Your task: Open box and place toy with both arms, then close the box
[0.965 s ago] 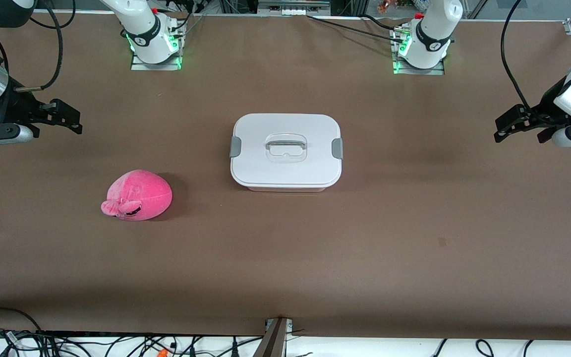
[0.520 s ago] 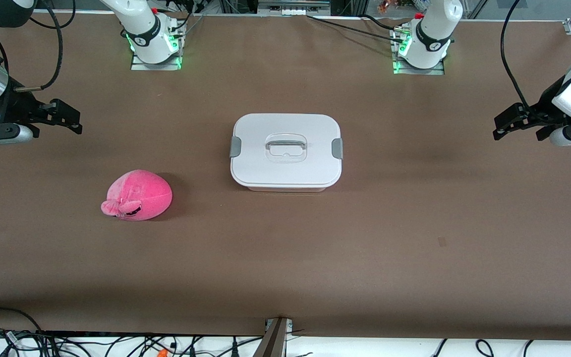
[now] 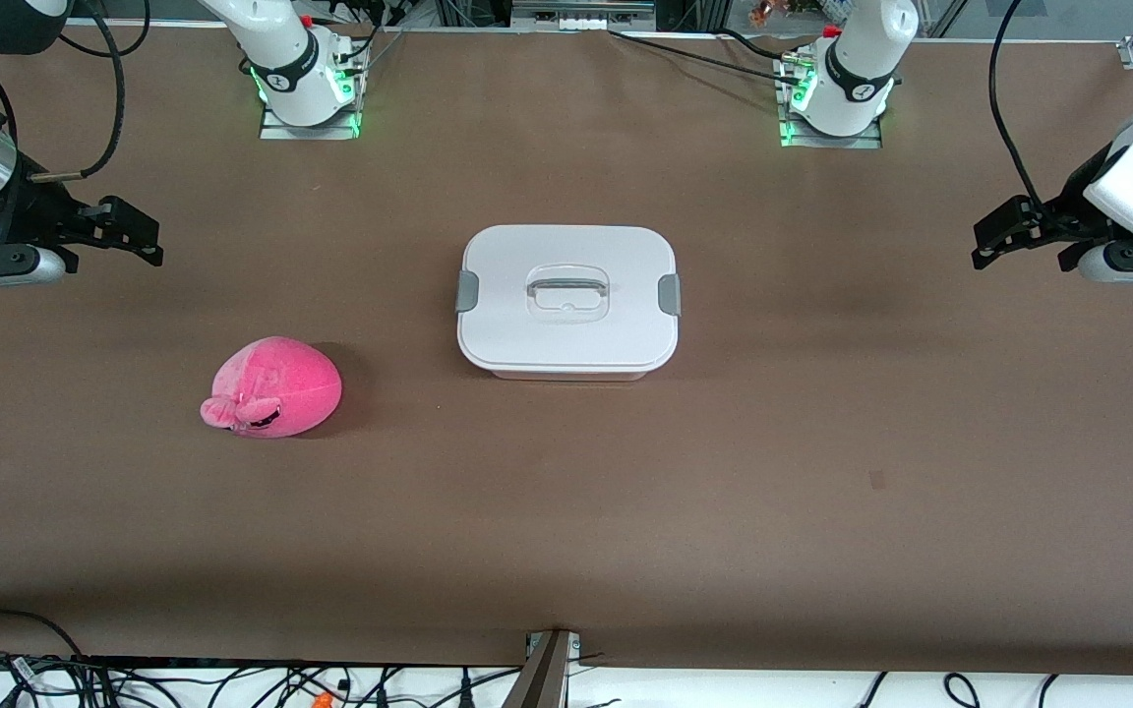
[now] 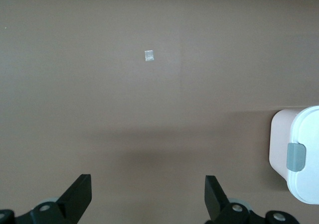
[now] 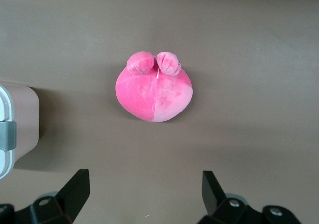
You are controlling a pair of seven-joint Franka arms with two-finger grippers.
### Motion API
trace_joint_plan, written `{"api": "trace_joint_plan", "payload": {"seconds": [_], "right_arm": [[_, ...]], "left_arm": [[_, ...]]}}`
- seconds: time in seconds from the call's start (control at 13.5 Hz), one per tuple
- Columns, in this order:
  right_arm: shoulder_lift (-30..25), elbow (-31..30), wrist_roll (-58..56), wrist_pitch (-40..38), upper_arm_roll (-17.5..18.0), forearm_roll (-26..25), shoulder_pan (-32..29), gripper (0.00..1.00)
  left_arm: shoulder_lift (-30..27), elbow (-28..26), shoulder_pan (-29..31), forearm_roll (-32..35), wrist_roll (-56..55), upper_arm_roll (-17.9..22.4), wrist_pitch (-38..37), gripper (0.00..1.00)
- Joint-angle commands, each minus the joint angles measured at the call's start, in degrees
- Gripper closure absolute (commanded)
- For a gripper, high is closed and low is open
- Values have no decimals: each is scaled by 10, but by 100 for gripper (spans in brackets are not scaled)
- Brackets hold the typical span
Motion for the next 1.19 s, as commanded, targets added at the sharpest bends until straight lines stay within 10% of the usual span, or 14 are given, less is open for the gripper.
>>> {"api": "trace_joint_plan", "payload": {"seconds": [0.0, 0.82, 1.11], "right_arm": [[4, 14, 3, -8, 1, 8, 4, 0], [4, 14, 3, -9, 0, 8, 7, 0], [4, 14, 3, -8, 1, 8, 7, 0]], "left_arm": [[-5, 6, -5, 7, -5, -4, -25, 0], [81, 68, -18, 2, 104, -173, -93, 0], [164, 65, -52, -32, 195, -238, 8, 0]]}}
